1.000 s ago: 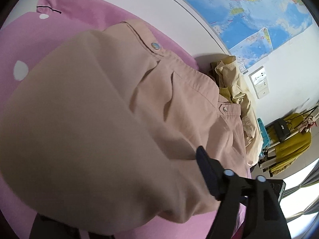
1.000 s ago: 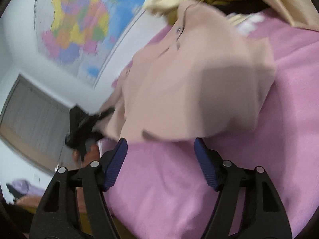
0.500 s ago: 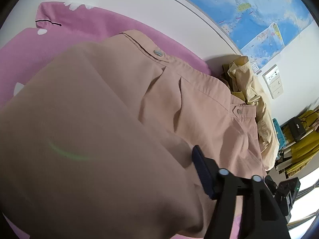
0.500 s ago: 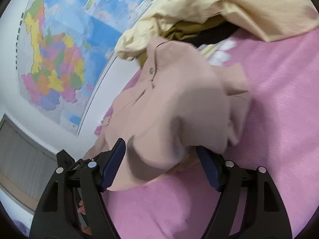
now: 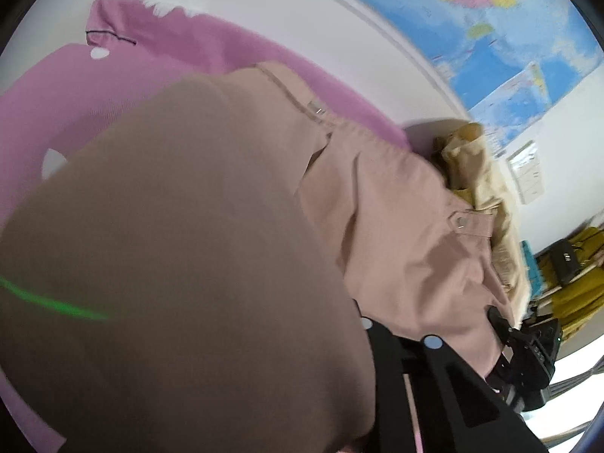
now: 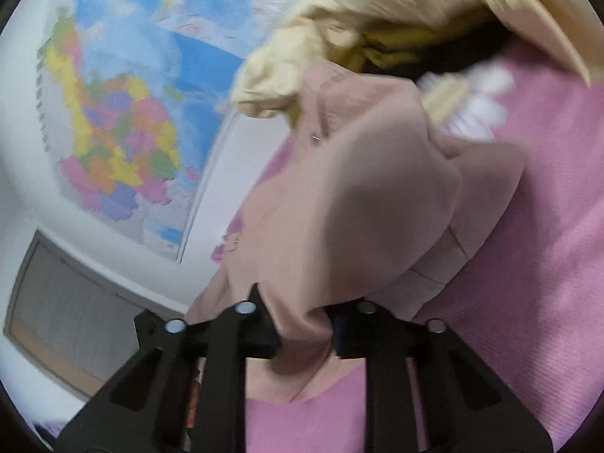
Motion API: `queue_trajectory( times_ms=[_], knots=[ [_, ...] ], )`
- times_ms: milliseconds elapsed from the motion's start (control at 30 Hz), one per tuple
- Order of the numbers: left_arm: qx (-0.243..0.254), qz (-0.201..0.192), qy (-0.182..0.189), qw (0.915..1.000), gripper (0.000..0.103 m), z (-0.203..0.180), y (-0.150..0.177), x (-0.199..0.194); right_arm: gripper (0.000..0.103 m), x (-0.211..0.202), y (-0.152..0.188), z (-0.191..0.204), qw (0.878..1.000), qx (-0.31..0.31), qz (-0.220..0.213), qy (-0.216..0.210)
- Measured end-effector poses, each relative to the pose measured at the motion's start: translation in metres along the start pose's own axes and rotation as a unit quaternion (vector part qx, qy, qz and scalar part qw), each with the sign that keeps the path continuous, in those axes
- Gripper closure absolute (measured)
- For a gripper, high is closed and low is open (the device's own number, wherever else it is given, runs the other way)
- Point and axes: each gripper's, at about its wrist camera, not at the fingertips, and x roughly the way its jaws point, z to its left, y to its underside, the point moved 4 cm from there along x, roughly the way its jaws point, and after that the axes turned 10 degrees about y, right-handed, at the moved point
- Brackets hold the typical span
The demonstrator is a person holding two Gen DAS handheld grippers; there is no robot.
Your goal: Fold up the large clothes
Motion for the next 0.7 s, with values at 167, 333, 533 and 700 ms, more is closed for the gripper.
queue_trajectory(
  times_ms=[167, 333, 533, 700],
  knots=[
    [0.037, -0.019, 0.01, 0.9991, 0.091, -0.022, 0.014, -0.048, 0.089, -0.047, 0.015, 0.039, 0.995, -0.089, 0.008, -0.04],
    [0.04, 0.01, 0.018, 0.999, 0.083, -0.004, 0.051, -0.064, 0.083, -0.052, 0.044, 0.006, 0.993, -0.084, 0.079, 0.0],
    [0.024, 0.019, 0.002, 0.9995, 0.063, 0.02, 0.063, -0.053, 0.032, -0.051, 0.05, -0.009, 0.994, -0.073, 0.075, 0.037],
    [0.031, 0.021, 0.01, 0.9992, 0.049, 0.016, 0.062, -0.051, 0.027, -0.048, 0.056, -0.011, 0.994, -0.056, 0.083, 0.033]
  ],
)
